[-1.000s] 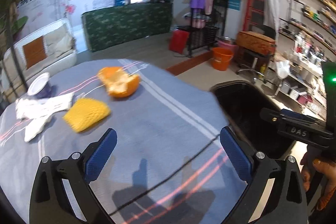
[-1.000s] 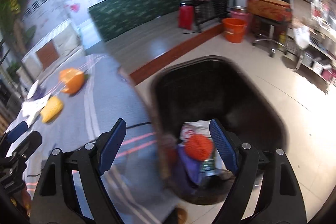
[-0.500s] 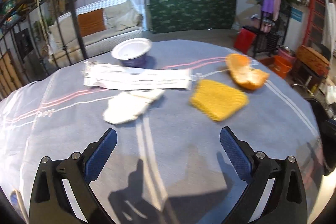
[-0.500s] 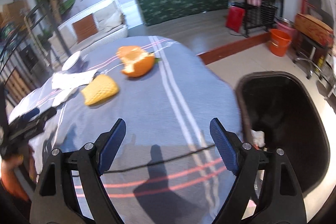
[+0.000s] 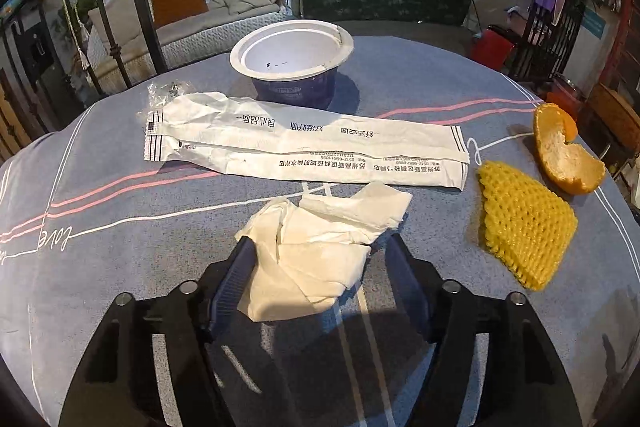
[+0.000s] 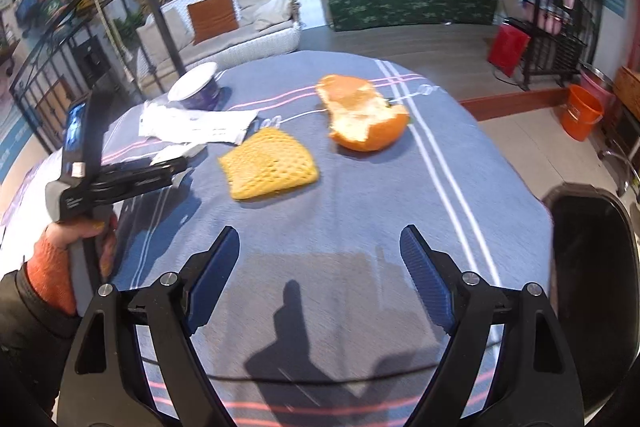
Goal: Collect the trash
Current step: 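Grasp the white tissue with the left tool while the right tool grasps the yellow foam net, then carry the tissue and yellow net over the black bin and open both tools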
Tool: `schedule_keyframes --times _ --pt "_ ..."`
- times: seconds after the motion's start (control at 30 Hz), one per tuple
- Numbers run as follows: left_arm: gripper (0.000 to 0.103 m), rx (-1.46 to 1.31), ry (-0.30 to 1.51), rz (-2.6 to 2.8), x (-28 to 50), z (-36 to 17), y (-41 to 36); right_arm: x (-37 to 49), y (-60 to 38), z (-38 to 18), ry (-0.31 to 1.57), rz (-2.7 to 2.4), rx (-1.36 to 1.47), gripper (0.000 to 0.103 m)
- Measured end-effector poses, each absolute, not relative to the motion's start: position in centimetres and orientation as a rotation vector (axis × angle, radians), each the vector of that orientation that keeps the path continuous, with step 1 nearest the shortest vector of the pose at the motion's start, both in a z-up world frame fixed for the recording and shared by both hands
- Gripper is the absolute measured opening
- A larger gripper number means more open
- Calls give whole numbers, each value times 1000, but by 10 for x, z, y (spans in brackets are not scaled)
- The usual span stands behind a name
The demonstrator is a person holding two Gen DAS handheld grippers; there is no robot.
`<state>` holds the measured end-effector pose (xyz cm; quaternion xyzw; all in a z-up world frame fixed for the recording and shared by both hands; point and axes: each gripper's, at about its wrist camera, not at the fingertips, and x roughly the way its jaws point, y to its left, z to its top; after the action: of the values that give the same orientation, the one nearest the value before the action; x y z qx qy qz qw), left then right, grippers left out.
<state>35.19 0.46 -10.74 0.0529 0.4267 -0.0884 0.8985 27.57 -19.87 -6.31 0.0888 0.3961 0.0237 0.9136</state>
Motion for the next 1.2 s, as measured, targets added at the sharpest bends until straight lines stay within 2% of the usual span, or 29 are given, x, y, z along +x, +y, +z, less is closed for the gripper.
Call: schedule_keyframes --times 0.03,0.1,0.2,0.3,0.83,0.9,0.93,0.97,1.07,1.2 --pt "53 114 880 -174 352 -107 6 280 -195 -64 821 60 177 82" --pt "35 100 875 -169 350 -106 10 290 -187 -66 840 78 163 82" --pt "20 55 871 -168 349 -102 19 303 -176 -69 860 108 156 82" --pt "17 13 863 -167 346 -96 27 319 -167 -74 890 146 159 82" --pt "17 -39 816 -149 298 -72 36 386 -131 -104 1018 162 77 81" --pt "17 -44 818 -148 294 -73 37 391 -128 -109 1036 164 76 72" --pt "17 -48 820 -145 291 -74 38 392 -127 -111 1044 164 78 59" --pt "17 -51 821 -141 289 -75 38 393 -127 -113 1050 166 87 43" --pt "17 -61 823 -136 281 -76 38 388 -131 -116 1050 194 140 21" --pt "17 -79 825 -133 273 -77 37 377 -131 -111 1018 210 135 7"
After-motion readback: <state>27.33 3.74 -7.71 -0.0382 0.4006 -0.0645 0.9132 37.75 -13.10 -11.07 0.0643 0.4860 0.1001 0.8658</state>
